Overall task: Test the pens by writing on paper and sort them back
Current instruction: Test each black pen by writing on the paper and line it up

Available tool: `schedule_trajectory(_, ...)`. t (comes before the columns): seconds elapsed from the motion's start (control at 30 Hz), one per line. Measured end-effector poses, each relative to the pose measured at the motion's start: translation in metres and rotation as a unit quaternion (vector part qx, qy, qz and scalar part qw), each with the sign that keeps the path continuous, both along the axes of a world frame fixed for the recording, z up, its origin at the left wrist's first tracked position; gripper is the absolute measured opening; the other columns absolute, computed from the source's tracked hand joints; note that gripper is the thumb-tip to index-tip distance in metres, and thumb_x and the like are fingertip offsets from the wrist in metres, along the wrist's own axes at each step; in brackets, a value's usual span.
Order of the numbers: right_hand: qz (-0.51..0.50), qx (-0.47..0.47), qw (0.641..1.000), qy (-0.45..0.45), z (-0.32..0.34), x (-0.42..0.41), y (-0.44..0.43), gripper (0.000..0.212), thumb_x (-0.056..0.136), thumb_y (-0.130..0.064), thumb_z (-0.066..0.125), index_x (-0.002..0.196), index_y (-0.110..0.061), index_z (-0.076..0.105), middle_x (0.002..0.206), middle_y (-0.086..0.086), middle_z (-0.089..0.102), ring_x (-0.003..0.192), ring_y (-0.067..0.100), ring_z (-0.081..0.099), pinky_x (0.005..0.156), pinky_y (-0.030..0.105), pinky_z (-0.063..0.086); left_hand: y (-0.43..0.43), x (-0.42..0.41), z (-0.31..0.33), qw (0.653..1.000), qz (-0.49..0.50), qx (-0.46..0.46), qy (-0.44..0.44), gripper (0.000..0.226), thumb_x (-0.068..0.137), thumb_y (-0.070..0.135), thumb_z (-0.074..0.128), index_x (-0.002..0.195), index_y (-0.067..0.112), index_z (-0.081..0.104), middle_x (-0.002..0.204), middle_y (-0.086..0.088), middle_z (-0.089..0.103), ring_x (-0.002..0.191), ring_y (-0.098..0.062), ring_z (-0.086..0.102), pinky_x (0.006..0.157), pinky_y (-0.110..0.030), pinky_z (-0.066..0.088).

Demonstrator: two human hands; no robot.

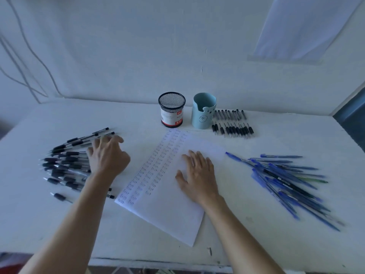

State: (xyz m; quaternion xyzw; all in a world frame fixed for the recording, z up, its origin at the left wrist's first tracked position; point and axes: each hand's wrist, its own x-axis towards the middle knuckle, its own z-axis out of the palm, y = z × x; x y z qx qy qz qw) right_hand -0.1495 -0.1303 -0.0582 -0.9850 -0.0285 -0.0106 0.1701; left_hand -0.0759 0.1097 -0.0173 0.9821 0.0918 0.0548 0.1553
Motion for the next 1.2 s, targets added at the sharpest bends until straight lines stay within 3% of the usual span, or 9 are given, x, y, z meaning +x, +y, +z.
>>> schedule_trajectory(0.23, -0.013, 0.003, 1.000, -0.028, -0.005, 0.001, 0.001, 0.080, 0.081, -0.056, 0.015, 0.143, -0.016, 0.045, 0.158, 0.007, 0.034, 0.149, 0.028, 0.022, 0.120, 0.048, 0.010, 0.019, -0.013, -0.009, 0.999, 0.037, 0.037, 0.007, 0.029, 0.090, 0.017, 0.062, 0.116, 0.009, 0.072, 0.132, -0.012, 0.058, 0.124, -0.039, 0.043, 0.104, -0.049, 0.034)
schedule_trajectory(0.37, -0.022, 0.009, 0.999, -0.037, -0.004, 0.001, 0.001, 0.080, 0.080, -0.058, 0.016, 0.142, -0.018, 0.047, 0.158, 0.005, 0.035, 0.149, 0.026, 0.023, 0.121, 0.046, 0.011, 0.021, -0.014, -0.015, 0.997, -0.013, 0.018, -0.077, 0.016, 0.092, 0.013, 0.067, 0.106, 0.008, 0.074, 0.120, -0.013, 0.064, 0.118, -0.039, 0.047, 0.097, -0.053, 0.038)
schedule_trajectory(0.43, -0.018, 0.007, 0.999, -0.028, -0.003, 0.000, 0.001, 0.083, 0.078, -0.058, 0.011, 0.144, -0.019, 0.043, 0.160, 0.004, 0.031, 0.150, 0.025, 0.019, 0.121, 0.045, 0.008, 0.019, -0.014, -0.017, 0.983, -0.070, -0.006, -0.170, 0.013, 0.091, 0.010, 0.069, 0.104, 0.008, 0.071, 0.116, -0.014, 0.065, 0.117, -0.040, 0.049, 0.094, -0.055, 0.041)
schedule_trajectory(0.57, -0.013, -0.009, 1.000, -0.017, -0.002, -0.002, 0.002, 0.088, 0.077, -0.056, 0.003, 0.149, -0.018, 0.034, 0.163, 0.004, 0.022, 0.152, 0.024, 0.011, 0.121, 0.044, 0.002, 0.000, -0.023, -0.004, 0.929, -0.173, -0.116, -0.306, 0.017, 0.101, 0.009, 0.055, 0.117, 0.004, 0.059, 0.122, -0.012, 0.067, 0.124, -0.035, 0.056, 0.095, -0.043, 0.046)
schedule_trajectory(0.67, -0.018, -0.012, 1.000, -0.016, -0.002, -0.004, 0.003, 0.087, 0.077, -0.056, 0.003, 0.150, -0.019, 0.033, 0.164, 0.002, 0.021, 0.153, 0.022, 0.009, 0.121, 0.045, -0.003, -0.023, -0.037, 0.016, 0.886, -0.163, -0.282, -0.329, 0.012, 0.107, 0.015, 0.037, 0.116, 0.019, 0.044, 0.106, -0.004, 0.070, 0.080, -0.020, 0.069, 0.061, -0.022, 0.047)
schedule_trajectory(0.77, -0.025, -0.013, 1.000, -0.014, -0.002, -0.005, 0.004, 0.084, 0.078, -0.055, 0.006, 0.149, -0.021, 0.034, 0.164, 0.001, 0.022, 0.153, 0.020, 0.010, 0.121, 0.050, -0.005, -0.042, -0.045, 0.031, 0.781, -0.103, -0.554, -0.269, 0.019, 0.110, 0.021, 0.031, 0.106, 0.033, 0.045, 0.073, 0.002, 0.051, 0.055, -0.016, 0.050, 0.044, -0.028, 0.047)
schedule_trajectory(0.87, -0.028, -0.015, 0.999, -0.015, -0.002, -0.005, 0.005, 0.084, 0.078, -0.056, 0.006, 0.148, -0.022, 0.035, 0.163, 0.000, 0.023, 0.152, 0.019, 0.011, 0.121, 0.052, -0.003, -0.049, -0.047, 0.036, 0.695, -0.066, -0.701, -0.147, 0.030, 0.110, 0.032, 0.033, 0.091, 0.021, 0.053, 0.060, 0.003, 0.035, 0.046, -0.009, 0.021, 0.042, -0.019, 0.017)
schedule_trajectory(1.0, -0.030, -0.016, 0.999, -0.011, -0.002, -0.005, 0.005, 0.085, 0.076, -0.057, 0.004, 0.149, -0.023, 0.034, 0.163, -0.001, 0.022, 0.153, 0.018, 0.010, 0.121, 0.051, -0.003, -0.055, -0.053, 0.039, 0.603, -0.032, -0.796, -0.039, 0.049, 0.103, 0.036, 0.037, 0.060, 0.018, 0.051, 0.048, 0.004, 0.024, 0.040, -0.009, 0.011, 0.041, -0.020, 0.008)
schedule_trajectory(1.2, -0.028, -0.018, 0.999, -0.011, -0.001, -0.005, 0.005, 0.079, 0.081, -0.054, 0.008, 0.149, -0.023, 0.033, 0.164, -0.001, 0.021, 0.153, 0.018, 0.008, 0.121, 0.052, -0.003, -0.057, -0.056, 0.035, 0.558, 0.012, -0.830, -0.016, 0.028, 0.092, 0.022, 0.036, 0.080, 0.020, 0.061, 0.055, 0.003, 0.035, 0.045, -0.012, 0.009, 0.044, -0.021, 0.008)
